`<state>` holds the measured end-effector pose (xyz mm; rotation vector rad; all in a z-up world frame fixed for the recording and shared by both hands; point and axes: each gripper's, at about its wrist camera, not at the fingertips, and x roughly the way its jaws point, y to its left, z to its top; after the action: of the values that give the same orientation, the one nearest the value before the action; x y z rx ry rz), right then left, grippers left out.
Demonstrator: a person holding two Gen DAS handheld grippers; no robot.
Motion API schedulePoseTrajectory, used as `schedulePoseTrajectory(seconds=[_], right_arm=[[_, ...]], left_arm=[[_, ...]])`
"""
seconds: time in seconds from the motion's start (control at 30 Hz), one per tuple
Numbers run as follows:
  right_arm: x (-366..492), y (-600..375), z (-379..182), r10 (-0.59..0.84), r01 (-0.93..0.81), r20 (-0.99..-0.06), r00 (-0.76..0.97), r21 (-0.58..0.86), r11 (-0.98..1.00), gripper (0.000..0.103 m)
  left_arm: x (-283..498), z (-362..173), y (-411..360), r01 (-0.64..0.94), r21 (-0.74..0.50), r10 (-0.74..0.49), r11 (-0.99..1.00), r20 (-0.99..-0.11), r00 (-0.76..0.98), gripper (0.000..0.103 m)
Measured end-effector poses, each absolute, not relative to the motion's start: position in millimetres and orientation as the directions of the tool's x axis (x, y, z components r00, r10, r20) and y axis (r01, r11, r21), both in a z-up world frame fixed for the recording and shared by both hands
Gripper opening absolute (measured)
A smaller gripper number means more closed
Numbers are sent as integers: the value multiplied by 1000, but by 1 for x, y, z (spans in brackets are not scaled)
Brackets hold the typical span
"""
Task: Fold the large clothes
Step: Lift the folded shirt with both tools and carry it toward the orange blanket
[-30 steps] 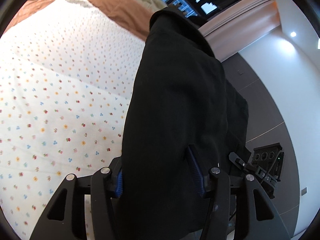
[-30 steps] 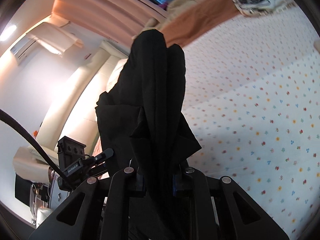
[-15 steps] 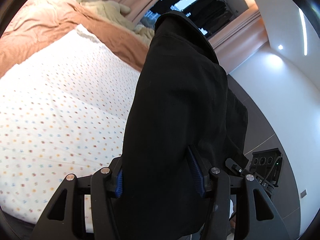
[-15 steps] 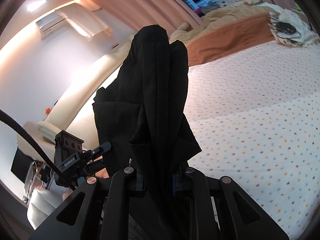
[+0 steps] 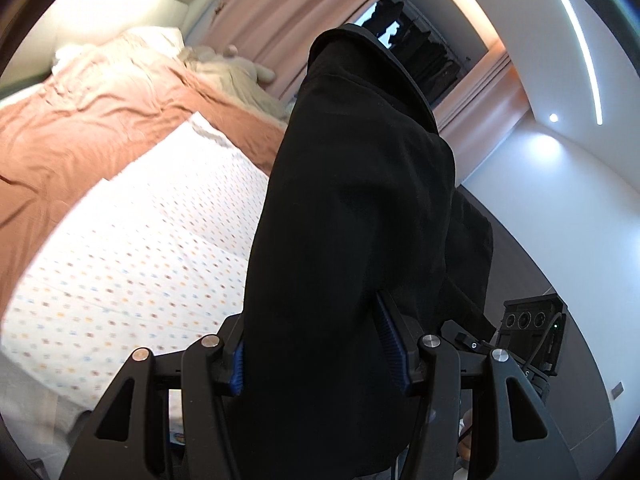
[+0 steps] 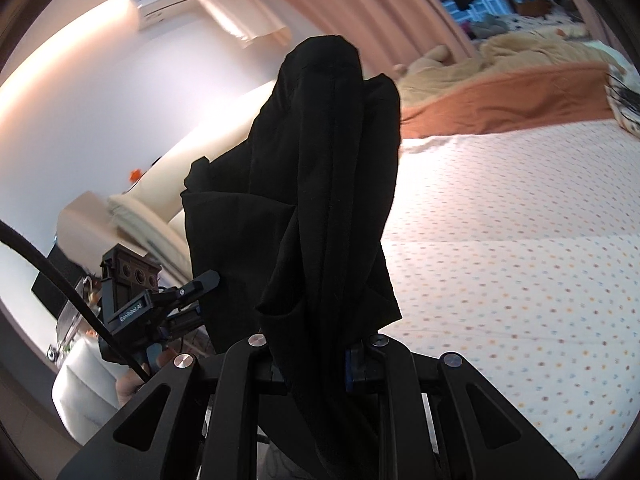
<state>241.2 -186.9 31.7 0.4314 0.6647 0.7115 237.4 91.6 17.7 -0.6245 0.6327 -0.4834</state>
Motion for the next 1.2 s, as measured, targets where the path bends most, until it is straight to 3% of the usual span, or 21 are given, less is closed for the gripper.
schedulePoseTrajectory(seconds=[0.5,1.2], right_arm=[[258,-75,61,793,-630,-405,454,484,608,14],[421,90,6,850,-700,-468,243,522,488,14]], left_arm=[[166,76,208,159,-612,-445,774,-349,825,54],[231,33,405,-24,-667,-314,745,-382,869,54]])
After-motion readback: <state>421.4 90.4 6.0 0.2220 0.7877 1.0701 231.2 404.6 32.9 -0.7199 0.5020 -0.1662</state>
